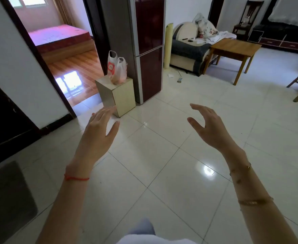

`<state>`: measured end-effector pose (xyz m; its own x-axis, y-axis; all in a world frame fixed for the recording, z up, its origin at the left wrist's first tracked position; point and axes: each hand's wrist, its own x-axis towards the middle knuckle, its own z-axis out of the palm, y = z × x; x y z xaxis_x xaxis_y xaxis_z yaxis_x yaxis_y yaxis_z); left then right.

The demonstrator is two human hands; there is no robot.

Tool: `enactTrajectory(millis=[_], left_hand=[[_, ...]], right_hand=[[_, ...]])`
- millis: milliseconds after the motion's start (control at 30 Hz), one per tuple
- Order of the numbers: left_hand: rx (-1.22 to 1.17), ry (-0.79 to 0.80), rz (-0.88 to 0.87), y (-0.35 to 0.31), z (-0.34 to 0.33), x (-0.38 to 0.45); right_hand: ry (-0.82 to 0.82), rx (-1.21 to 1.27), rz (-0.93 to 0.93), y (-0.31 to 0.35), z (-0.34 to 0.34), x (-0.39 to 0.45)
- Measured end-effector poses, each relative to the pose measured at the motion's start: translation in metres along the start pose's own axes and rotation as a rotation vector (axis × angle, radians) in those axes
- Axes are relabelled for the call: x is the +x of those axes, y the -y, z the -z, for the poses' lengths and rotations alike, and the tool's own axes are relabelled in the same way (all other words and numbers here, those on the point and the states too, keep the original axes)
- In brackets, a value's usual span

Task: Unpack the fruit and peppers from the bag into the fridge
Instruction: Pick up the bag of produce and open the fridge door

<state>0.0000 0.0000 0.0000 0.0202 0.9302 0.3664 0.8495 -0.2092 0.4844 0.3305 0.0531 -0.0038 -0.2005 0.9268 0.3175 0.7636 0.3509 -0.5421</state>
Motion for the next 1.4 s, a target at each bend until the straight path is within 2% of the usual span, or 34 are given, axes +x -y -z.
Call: enactTrajectory(millis=[200, 433, 1033, 1400], left_hand=[[0.004, 0.028, 0.043, 0.005, -0.023, 0.026], [0.008, 0.058, 0.056, 0.025, -0.068, 0.091], [-0.061, 0.136, 0.061, 0.102, -0.162, 0.392], [-0.045, 0.146, 0.116, 0.137, -0.241, 0.557]], right_hand=[[0.044, -0.028, -0.03, -0.025, -0.011, 0.023], [0.058, -0.011, -0.055, -0.068, -0.038, 0.086], [0.095, 0.042, -0.168, -0.158, -0.095, 0.366], [0.138, 0.04, -0.16, -0.244, -0.127, 0.534]])
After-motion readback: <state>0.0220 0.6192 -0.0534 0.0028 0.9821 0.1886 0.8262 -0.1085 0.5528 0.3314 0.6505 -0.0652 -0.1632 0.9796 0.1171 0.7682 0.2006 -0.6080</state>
